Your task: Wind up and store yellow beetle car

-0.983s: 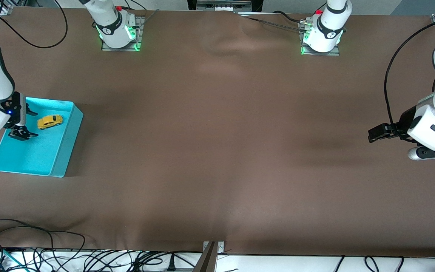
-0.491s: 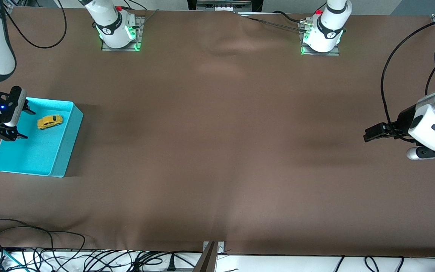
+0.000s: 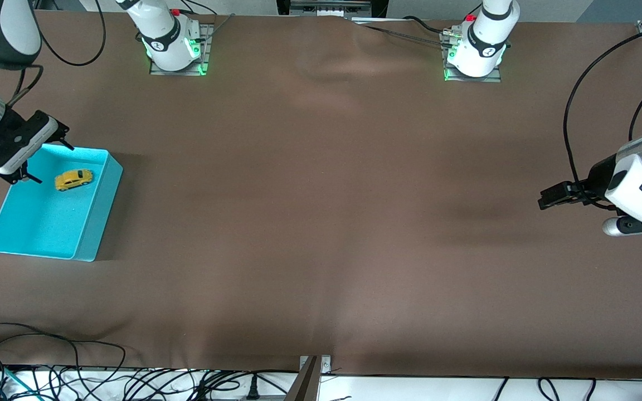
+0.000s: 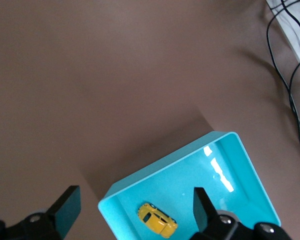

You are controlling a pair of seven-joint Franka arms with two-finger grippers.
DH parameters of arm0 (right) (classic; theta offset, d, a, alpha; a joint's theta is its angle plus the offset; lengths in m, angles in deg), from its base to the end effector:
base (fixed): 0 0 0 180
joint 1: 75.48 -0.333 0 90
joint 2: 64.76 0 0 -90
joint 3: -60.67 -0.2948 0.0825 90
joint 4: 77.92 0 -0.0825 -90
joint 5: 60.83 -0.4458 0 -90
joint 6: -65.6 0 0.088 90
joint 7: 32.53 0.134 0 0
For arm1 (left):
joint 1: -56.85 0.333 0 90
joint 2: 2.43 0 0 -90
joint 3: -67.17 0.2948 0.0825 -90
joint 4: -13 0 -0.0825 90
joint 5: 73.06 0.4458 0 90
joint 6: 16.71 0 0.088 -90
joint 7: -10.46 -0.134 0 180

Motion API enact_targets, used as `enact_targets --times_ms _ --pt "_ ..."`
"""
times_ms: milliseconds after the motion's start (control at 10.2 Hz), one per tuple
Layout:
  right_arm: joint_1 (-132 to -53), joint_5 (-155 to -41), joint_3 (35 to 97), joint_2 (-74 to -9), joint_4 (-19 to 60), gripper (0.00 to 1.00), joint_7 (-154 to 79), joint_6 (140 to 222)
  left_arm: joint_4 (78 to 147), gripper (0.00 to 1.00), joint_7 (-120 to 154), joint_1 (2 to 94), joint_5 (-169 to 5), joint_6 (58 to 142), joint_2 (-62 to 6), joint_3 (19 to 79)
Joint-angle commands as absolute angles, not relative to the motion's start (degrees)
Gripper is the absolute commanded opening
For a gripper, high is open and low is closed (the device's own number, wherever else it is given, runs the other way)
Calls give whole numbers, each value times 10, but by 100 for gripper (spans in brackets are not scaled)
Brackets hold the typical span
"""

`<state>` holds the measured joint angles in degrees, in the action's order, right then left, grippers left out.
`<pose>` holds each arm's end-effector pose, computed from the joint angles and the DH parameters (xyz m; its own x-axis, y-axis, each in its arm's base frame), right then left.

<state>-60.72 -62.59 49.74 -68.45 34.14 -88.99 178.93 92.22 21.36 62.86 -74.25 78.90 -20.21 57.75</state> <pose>0.6107 -0.0371 0.4437 0.6129 0.7878 0.0612 0.7854 -0.6158 0.0617 0.7046 -0.0316 0.4827 0.9898 0.1386 -0.0334 0.1405 -0.9879 0.0654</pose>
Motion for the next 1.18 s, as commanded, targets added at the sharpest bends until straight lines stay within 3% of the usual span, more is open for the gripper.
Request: enact_targets --times_ms 0,295,590,1081 --pt "-637 -638 503 -690 305 100 -701 1753 921 100 201 632 -760 781 -199 579" --pt "-698 -636 512 -681 251 100 -477 1721 921 100 201 632 -760 781 -199 579" --pt "-763 -636 573 -620 128 100 -381 1630 921 100 200 633 -755 757 -192 580" --pt "-790 -636 601 -618 108 100 -342 1589 938 100 204 633 -753 720 -160 579"
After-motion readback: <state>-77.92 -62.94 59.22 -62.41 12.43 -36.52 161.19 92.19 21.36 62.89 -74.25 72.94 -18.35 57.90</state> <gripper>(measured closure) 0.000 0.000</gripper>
